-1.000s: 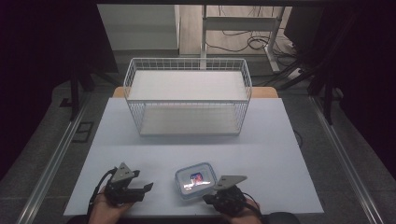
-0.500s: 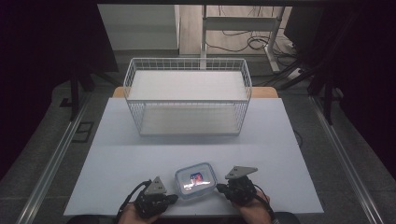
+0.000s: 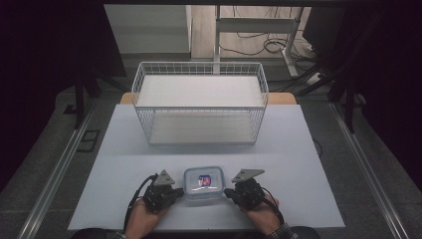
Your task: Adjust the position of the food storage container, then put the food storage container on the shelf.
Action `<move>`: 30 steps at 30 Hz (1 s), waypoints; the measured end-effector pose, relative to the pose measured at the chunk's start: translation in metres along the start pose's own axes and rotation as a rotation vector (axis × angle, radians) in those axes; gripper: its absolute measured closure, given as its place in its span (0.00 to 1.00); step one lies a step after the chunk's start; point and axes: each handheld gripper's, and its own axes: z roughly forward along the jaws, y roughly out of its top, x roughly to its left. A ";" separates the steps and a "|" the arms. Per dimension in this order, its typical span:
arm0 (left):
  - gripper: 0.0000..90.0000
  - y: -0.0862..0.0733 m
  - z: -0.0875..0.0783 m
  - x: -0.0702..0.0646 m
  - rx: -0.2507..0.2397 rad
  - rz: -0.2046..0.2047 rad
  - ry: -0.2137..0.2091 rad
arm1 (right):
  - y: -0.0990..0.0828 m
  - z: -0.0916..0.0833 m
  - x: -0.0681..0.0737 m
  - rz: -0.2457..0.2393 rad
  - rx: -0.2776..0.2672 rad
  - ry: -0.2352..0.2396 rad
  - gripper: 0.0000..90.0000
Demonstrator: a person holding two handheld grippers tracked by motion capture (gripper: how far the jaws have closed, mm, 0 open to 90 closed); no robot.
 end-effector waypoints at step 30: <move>0.01 0.015 -0.032 0.012 -0.147 0.017 -0.016 | 0.012 -0.023 -0.019 0.090 -0.152 0.041 0.24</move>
